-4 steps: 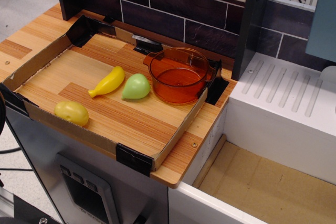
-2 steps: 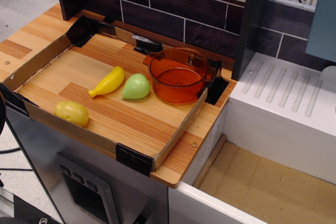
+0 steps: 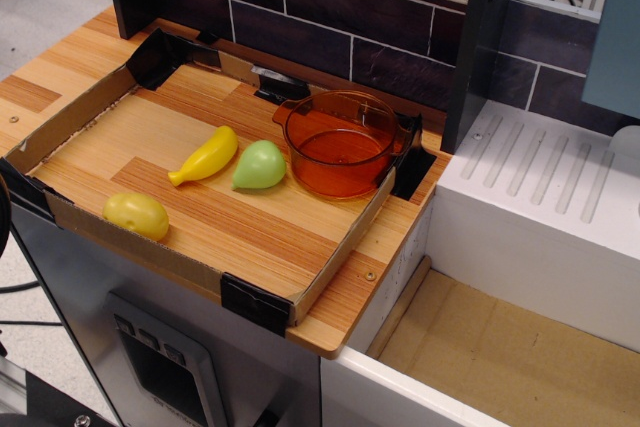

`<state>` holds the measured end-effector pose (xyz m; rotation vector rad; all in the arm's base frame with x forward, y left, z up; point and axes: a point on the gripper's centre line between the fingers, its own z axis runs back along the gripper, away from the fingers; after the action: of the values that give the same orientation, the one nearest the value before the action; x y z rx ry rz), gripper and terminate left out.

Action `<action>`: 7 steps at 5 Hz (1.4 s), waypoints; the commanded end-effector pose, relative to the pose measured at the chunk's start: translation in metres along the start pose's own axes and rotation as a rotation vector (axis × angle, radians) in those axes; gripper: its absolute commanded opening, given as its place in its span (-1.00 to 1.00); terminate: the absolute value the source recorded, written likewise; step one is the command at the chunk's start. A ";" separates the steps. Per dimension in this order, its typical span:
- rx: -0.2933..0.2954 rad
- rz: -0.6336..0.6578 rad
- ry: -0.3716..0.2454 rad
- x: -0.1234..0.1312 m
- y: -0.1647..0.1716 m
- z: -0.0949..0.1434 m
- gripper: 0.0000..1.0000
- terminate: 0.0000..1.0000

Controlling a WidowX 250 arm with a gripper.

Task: Put potato in pot

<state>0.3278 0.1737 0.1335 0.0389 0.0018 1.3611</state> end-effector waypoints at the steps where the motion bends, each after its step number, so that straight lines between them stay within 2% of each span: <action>1: -0.014 0.210 -0.040 -0.021 0.027 0.017 1.00 -1.00; 2: 0.012 0.221 -0.054 -0.032 0.035 0.010 1.00 -1.00; 3: 0.014 0.201 -0.050 -0.045 0.043 -0.002 1.00 -1.00; 4: 0.024 0.196 -0.004 -0.058 0.051 -0.014 1.00 -1.00; 5: 0.006 0.193 0.022 -0.072 0.063 -0.025 1.00 -1.00; 7: -0.049 0.238 0.019 -0.085 0.079 -0.051 1.00 -1.00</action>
<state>0.2266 0.1060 0.0689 0.0027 0.0282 1.5978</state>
